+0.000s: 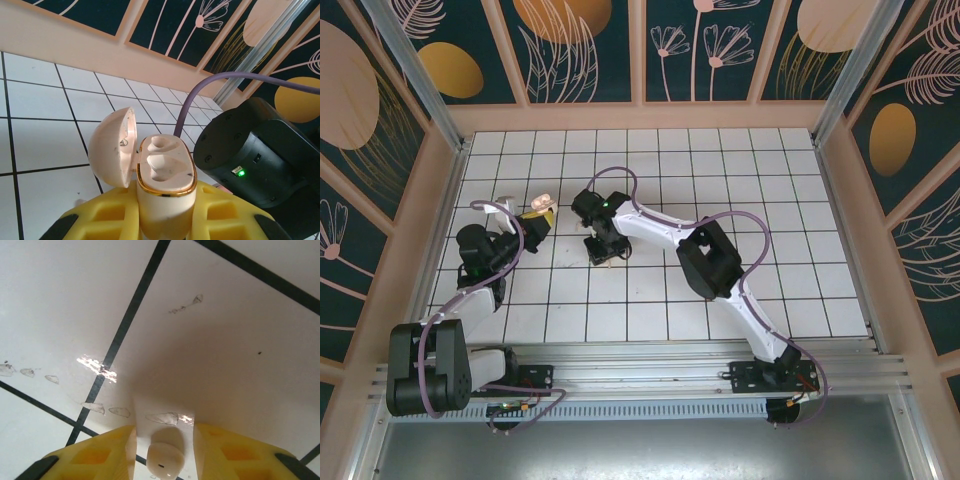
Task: Insert wireless bluetooth earbuds into charging case
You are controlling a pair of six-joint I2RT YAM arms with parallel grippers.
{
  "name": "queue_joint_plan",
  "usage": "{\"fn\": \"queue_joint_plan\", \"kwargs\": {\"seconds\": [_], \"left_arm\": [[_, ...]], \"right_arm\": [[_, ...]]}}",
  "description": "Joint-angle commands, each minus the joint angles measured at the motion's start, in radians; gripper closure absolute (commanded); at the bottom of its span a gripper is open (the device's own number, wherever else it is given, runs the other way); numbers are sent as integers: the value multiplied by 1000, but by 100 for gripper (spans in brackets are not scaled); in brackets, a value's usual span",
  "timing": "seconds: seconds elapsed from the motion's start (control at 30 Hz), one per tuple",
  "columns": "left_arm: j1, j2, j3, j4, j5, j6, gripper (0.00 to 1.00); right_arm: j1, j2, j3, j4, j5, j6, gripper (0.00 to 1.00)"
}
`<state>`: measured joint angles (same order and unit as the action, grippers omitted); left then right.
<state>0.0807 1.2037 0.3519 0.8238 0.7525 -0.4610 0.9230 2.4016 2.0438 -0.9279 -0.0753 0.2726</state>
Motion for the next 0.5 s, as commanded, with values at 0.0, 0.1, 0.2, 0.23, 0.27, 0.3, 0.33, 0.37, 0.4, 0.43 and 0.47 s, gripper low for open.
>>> {"fn": "queue_joint_plan", "kwargs": {"seconds": [0.0,0.1,0.2,0.23,0.27,0.3,0.33,0.37,0.4,0.43,0.47], "left_arm": [[9,-13,27,6,31,22,88],[8,-10,30,9,36,21,88],[9,-6,32,11,41,21,88],[8,-5,32,11,42,21,88],[8,-7,32,9,41,22,88],[9,-7,33,8,41,22,88],[9,-9,33,8,41,22,88],[8,-9,32,9,41,22,88],[8,-8,34,9,41,22,88],[9,-8,33,9,43,21,88],[8,-8,34,9,43,21,87]], "right_arm": [[14,28,16,-56,32,22,67],[18,30,22,-66,37,27,67],[27,29,31,-78,54,32,67],[29,28,33,-82,61,33,67],[31,28,33,-84,65,36,67],[31,27,32,-86,68,37,67],[33,27,32,-89,73,39,67],[34,27,30,-90,77,40,67],[36,27,30,-93,82,40,67],[37,27,31,-96,86,42,68],[39,24,30,-97,86,43,67]]}}
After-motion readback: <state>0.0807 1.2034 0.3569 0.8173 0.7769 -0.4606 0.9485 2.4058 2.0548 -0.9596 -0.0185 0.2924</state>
